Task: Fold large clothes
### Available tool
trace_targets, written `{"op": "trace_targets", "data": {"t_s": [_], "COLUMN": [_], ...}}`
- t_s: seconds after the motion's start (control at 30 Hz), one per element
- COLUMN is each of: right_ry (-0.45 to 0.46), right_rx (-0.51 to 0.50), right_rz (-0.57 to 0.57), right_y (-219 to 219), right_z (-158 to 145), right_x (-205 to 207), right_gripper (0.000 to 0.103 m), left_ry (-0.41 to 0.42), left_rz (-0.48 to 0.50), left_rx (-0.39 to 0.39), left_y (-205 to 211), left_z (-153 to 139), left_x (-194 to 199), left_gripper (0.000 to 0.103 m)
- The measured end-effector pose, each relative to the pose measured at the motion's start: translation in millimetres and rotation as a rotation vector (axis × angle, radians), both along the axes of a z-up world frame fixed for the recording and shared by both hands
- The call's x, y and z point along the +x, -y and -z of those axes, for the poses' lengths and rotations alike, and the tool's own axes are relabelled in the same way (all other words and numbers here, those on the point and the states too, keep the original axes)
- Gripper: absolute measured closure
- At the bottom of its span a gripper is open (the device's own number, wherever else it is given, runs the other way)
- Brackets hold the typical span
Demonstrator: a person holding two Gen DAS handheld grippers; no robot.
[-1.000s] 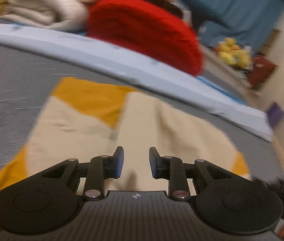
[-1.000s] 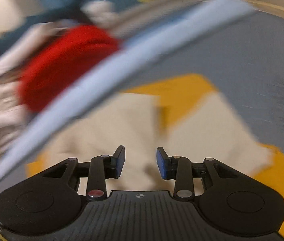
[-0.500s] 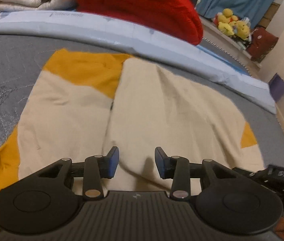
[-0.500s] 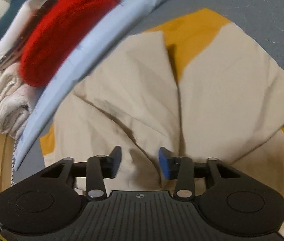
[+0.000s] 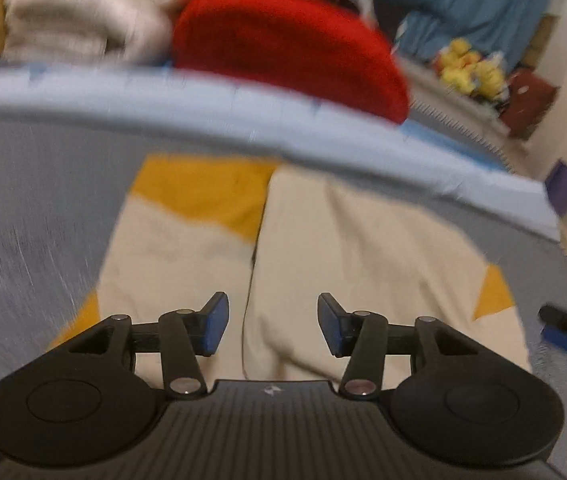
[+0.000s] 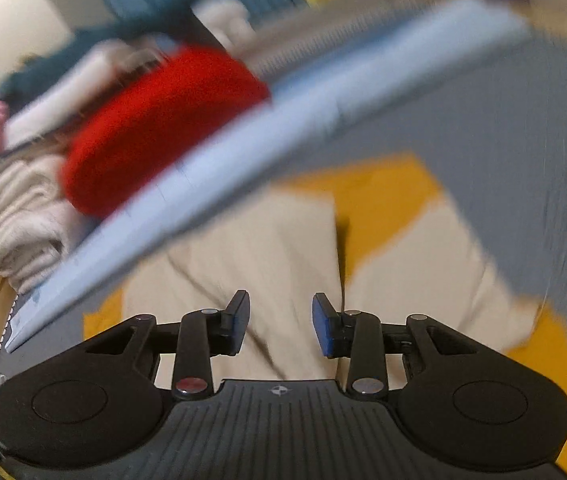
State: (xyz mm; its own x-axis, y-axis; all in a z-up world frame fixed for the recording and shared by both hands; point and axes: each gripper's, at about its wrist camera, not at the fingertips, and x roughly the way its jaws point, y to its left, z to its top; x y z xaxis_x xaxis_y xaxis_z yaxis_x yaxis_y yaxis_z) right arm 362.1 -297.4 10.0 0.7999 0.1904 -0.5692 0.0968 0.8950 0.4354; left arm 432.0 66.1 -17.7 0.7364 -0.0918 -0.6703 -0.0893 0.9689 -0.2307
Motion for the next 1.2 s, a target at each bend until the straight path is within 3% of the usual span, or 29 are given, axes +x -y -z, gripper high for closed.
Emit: {"op": "trace_targets", "data": {"t_s": [0.17, 0.27, 0.33, 0.57, 0.8, 0.9, 1.0, 1.2], "right_ry": [0.283, 0.402, 0.466, 0.606, 0.644, 0.652, 0.632, 0.462], "right_rx": [-0.146, -0.163, -0.169, -0.154, -0.117, -0.125, -0.139, -0.169], "right_rz": [-0.085, -0.121, -0.105, -0.082, 0.025, 0.06, 0.088, 0.144], "right_y": [11.5, 27.0, 39.8, 82.2, 122.5, 131.8, 137.7, 130.1], "right_z": [-70.8, -107.0, -129.4, -188.1, -196.1, -191.1, -176.7, -101.1], "right_x": [-53.7, -108.0, -154.2, -312.6, -440.8, -476.9, -495.2, -454.4], "right_gripper": [0.066, 0.066, 0.063, 0.057, 0.057, 0.057, 0.057, 0.057], "left_ry": [0.26, 0.317, 0.323, 0.393, 0.48, 0.508, 0.501, 0.362], "left_rz": [0.093, 0.103, 0.102, 0.098, 0.062, 0.06, 0.061, 0.036], "left_rx": [0.097, 0.143, 0.131, 0.145, 0.124, 0.127, 0.114, 0.126], "left_y": [7.4, 11.4, 5.7, -13.4, -25.7, -25.1, -23.2, -19.7], "left_z": [-66.3, -93.4, -110.8, -183.7, -234.7, -241.9, -227.8, -131.3], "left_x": [-61.9, -110.4, -144.9, -300.7, -435.3, -477.4, -505.7, -494.6], "left_gripper": [0.049, 0.049, 0.049, 0.048, 0.048, 0.047, 0.047, 0.047]}}
